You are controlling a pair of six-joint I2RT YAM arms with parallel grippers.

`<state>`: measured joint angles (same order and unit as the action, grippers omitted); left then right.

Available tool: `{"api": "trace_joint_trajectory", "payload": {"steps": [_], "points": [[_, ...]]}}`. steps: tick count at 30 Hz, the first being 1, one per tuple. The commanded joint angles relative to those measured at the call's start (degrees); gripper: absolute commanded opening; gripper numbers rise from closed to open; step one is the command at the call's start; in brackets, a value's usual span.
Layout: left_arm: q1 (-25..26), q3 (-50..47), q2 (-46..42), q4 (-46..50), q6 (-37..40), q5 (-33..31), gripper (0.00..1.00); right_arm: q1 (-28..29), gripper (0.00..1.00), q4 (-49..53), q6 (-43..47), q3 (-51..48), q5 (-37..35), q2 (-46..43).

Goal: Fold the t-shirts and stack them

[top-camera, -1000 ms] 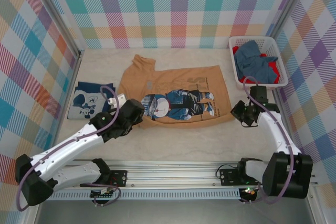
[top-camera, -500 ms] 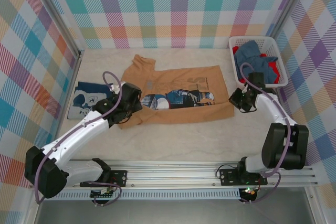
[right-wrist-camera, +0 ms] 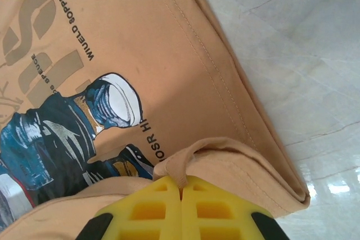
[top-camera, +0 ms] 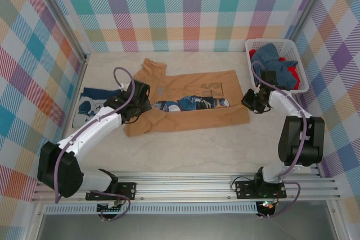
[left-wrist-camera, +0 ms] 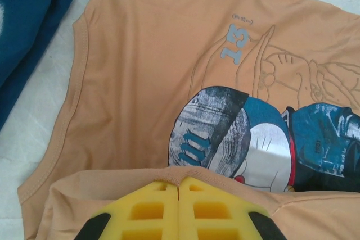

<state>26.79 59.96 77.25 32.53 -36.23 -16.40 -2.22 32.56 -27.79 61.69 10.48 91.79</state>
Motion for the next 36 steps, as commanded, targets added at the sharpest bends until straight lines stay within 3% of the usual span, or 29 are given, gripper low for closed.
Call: {"api": "trace_joint_trajectory", "payload": {"steps": [1,11,36], "points": [[-1.5,1.4,2.0,-1.9,2.2,1.2,0.00,0.3,0.00,-0.1,1.2,1.8,-0.9,2.0],[-3.6,2.4,6.9,-3.9,2.8,1.9,0.00,1.1,0.00,-0.8,1.3,4.3,-2.1,7.8],[-8.2,7.9,14.8,-5.6,4.9,4.5,0.00,2.2,0.00,-3.2,-2.7,4.7,-7.0,7.5]]}}
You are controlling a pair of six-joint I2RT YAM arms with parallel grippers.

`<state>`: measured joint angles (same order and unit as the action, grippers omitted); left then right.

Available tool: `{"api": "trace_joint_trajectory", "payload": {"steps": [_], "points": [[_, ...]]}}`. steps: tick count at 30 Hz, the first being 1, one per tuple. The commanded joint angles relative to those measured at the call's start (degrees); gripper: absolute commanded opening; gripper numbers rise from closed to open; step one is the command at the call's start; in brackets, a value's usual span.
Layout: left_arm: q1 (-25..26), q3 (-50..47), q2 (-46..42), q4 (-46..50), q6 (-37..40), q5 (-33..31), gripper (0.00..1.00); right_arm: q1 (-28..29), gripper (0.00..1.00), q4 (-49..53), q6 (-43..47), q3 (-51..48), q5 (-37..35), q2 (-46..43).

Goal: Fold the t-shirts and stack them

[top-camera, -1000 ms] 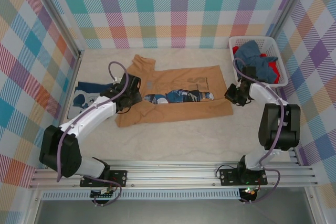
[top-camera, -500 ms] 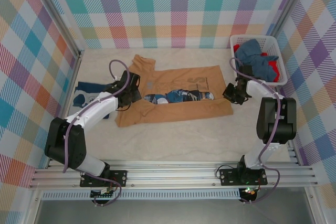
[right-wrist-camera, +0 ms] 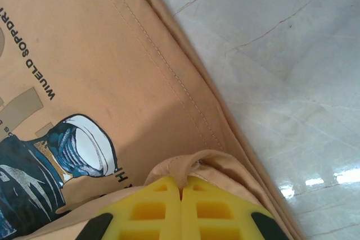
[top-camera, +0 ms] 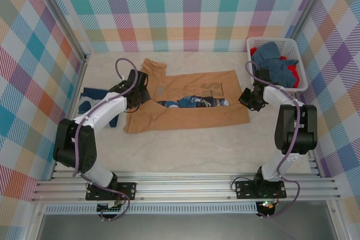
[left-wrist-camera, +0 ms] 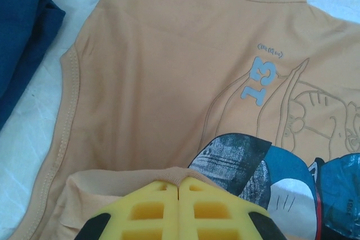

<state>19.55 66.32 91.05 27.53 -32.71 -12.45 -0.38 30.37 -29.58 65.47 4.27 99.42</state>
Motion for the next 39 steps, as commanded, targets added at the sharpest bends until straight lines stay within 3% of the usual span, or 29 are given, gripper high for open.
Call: {"api": "trace_joint_trajectory", "payload": {"steps": [1,39], "points": [[-1.0,1.6,1.3,-0.7,1.4,0.6,0.00,0.4,0.00,-1.2,-0.9,0.8,-0.8,0.0],[-2.1,5.3,5.6,1.4,2.5,-2.9,0.00,2.1,0.00,0.1,-0.9,5.7,-3.8,3.2]]}}
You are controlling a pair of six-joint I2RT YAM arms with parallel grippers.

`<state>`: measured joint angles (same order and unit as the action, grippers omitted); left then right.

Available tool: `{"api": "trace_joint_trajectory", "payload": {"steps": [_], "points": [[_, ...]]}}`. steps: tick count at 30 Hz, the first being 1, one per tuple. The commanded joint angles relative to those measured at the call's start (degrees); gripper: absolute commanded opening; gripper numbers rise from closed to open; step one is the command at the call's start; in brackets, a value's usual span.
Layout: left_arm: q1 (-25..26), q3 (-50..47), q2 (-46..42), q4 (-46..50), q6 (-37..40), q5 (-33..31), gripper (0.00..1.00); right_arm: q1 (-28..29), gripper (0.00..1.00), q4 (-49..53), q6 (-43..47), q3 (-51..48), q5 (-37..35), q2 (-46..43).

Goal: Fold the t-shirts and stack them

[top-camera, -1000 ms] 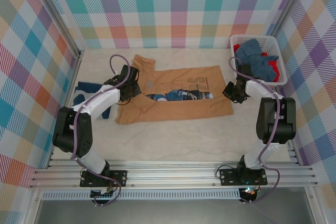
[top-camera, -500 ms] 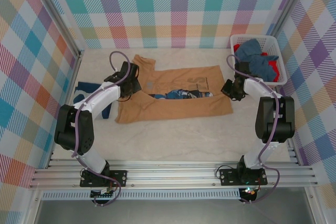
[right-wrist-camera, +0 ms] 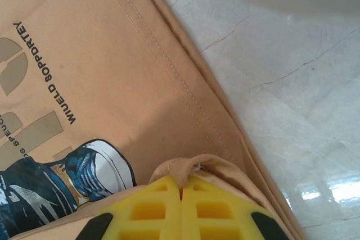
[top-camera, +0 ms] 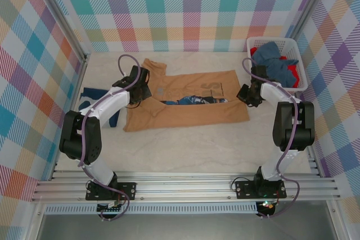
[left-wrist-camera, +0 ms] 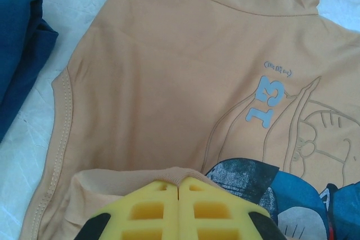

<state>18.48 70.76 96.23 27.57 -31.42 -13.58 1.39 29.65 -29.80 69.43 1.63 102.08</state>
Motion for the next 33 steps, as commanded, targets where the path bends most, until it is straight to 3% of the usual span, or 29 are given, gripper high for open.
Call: {"api": "trace_joint_trajectory", "payload": {"steps": [1,19,20,21,24,26,29,33], "points": [[-1.2,1.0,0.4,1.4,1.2,-1.8,0.00,0.4,0.00,0.8,-0.7,1.8,-1.3,0.6],[-1.3,1.3,1.8,1.5,1.5,-0.8,0.00,1.2,0.00,1.1,-0.4,2.5,-1.3,1.5],[-1.3,1.5,2.2,1.7,1.5,-0.6,0.02,1.4,0.07,1.2,-0.2,2.7,-1.3,1.7],[-1.3,1.8,2.4,2.2,1.5,-0.7,0.07,1.5,0.12,1.4,-0.2,2.8,-1.4,1.7],[-1.3,2.7,1.3,4.8,0.6,-1.5,0.48,2.3,0.27,1.8,0.6,2.5,-2.5,-0.5],[-1.3,2.9,-0.9,7.4,-0.5,-3.2,0.63,2.6,0.33,2.4,0.8,1.7,-3.3,-3.3],[-1.7,1.4,-6.1,12.3,-3.1,-6.0,0.69,2.6,0.40,3.8,0.5,-0.5,-4.4,-8.4],[-3.7,-8.6,-16.5,13.6,-10.4,-1.8,0.69,2.6,0.43,4.5,-1.5,-9.4,-4.8,-17.4]]}}
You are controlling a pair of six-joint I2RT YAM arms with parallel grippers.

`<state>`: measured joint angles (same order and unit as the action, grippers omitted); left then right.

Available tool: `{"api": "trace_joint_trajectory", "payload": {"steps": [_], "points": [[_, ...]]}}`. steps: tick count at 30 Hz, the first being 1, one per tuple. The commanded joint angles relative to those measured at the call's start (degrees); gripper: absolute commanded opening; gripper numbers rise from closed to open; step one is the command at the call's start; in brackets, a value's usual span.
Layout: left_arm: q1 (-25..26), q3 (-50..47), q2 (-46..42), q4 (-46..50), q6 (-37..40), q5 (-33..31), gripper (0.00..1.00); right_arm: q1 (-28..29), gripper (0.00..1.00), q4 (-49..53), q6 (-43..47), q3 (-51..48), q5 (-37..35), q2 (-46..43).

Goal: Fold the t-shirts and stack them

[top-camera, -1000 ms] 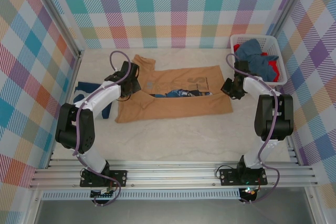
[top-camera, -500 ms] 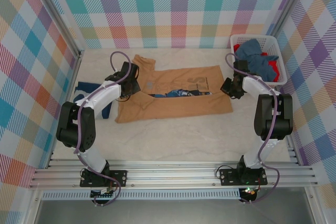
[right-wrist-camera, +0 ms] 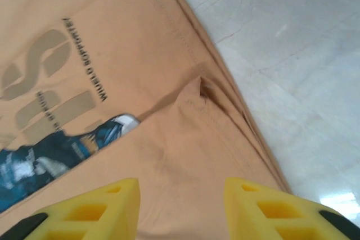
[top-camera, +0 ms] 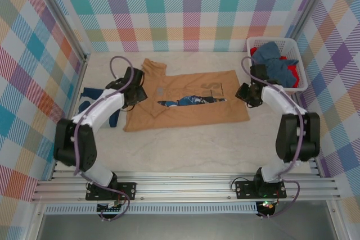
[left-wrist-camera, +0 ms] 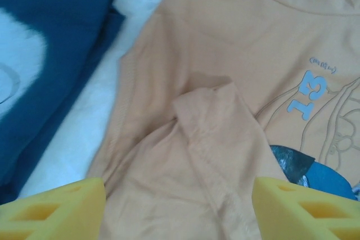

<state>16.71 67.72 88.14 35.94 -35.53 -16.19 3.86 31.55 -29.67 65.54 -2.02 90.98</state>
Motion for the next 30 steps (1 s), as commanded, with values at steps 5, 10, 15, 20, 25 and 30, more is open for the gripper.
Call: {"api": "trace_joint_trajectory", "payload": {"steps": [5,10,15,20,25,30], "points": [[-2.6,-20.9,-18.0,1.0,-16.9,6.8,0.65,-3.6,0.42,-1.5,-6.3,-18.4,4.0,-12.4],[-4.1,-29.6,-21.1,-5.6,-25.1,9.8,0.66,-6.9,0.42,-10.4,-10.4,-25.0,10.5,-11.2],[-6.5,-34.5,-21.6,-12.5,-28.7,13.4,0.68,-8.0,0.42,-14.7,-11.7,-25.4,11.2,-7.8],[-7.1,-36.3,-20.5,-15.8,-30.5,13.8,0.67,-8.0,0.39,-15.9,-11.9,-24.5,10.5,-5.8],[-7.8,-37.8,-18.4,-19.5,-31.7,14.3,0.58,-8.1,0.34,-16.6,-11.7,-24.2,10.3,-4.2],[-8.2,-37.7,-15.2,-22.5,-31.4,13.7,0.42,-8.1,0.27,-16.2,-11.0,-23.4,9.7,-2.1]]}}
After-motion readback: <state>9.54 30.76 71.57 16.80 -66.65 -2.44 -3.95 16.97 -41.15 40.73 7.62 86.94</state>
